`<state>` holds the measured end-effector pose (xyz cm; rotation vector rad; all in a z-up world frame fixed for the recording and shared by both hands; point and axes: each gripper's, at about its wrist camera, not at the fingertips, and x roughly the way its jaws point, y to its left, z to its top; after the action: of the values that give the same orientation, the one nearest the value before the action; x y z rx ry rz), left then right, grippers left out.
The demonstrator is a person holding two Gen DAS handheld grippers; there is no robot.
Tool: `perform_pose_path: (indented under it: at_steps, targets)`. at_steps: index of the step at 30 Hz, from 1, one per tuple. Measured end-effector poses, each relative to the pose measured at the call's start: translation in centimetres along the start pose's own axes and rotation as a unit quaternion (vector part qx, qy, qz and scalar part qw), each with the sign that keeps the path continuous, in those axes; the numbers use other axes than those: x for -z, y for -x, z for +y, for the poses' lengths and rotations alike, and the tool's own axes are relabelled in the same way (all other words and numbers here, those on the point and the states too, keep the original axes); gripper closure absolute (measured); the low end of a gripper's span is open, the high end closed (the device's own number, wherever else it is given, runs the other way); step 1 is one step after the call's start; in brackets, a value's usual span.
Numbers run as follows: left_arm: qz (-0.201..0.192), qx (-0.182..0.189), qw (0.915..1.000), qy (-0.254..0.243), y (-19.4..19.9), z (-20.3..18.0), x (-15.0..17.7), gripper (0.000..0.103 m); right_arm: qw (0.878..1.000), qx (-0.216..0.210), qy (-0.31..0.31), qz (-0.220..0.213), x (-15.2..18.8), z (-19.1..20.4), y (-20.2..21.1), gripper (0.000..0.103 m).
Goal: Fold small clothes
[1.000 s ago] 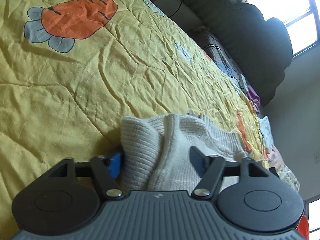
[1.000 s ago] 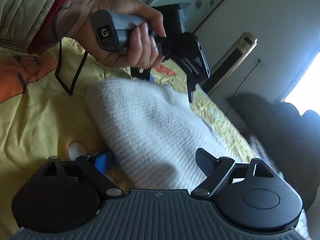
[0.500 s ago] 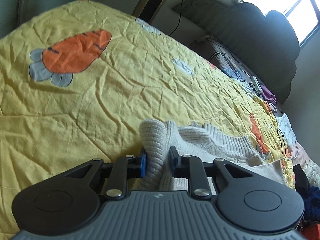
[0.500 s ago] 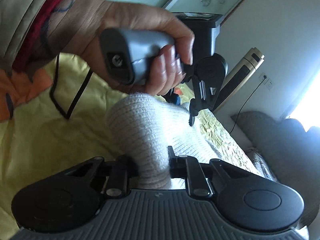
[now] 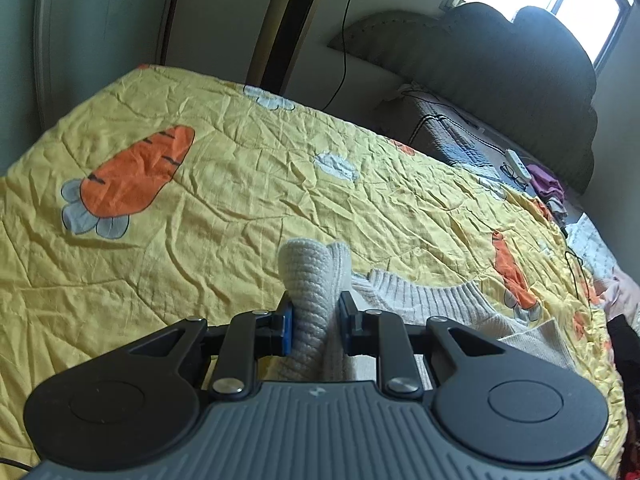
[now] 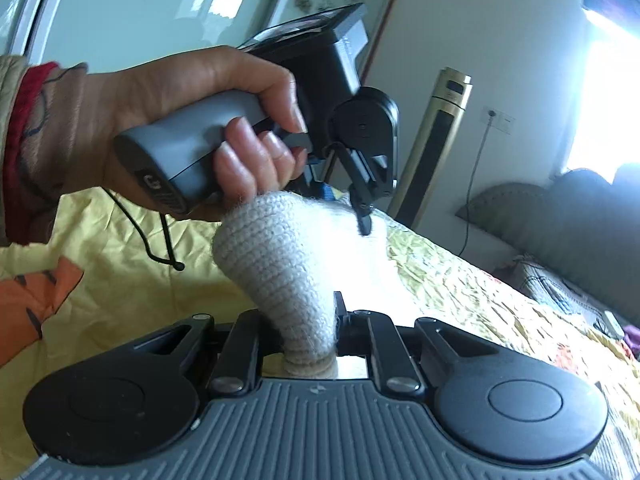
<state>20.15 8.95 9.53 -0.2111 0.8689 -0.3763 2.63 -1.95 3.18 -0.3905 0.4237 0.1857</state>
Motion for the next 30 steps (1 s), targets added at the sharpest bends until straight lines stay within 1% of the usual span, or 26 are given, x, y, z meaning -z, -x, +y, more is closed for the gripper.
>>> perform_pose_path:
  at_steps: [3,7,10,14,21,30]
  targets:
    - [-0.010,-0.006,0.9998,-0.014,0.6,-1.7,0.0,0.082,1.000,0.008,-0.016,-0.008,0.4,-1.4,0.8,0.088]
    - [-0.023,-0.004,0.9993,-0.030,1.5,-4.0,-0.2,0.082,0.999,0.019,-0.036,-0.016,0.8,-2.7,1.7,0.088]
    - [-0.033,-0.006,0.9986,-0.040,2.0,-6.0,-0.3,0.082,0.998,0.027,-0.049,-0.024,1.5,-3.0,3.5,0.088]
    - [-0.047,-0.010,0.9975,-0.052,2.6,-8.4,-0.1,0.082,0.997,0.038,-0.058,-0.033,1.8,-4.1,4.4,0.088]
    - [-0.063,0.002,0.9963,-0.058,3.3,-12.6,0.1,0.082,0.995,0.069,-0.054,-0.049,2.5,-5.7,6.0,0.088]
    - [-0.074,0.024,0.9920,-0.099,2.6,-19.5,1.5,0.082,0.989,0.119,-0.073,-0.053,4.3,-9.4,7.9,0.088]
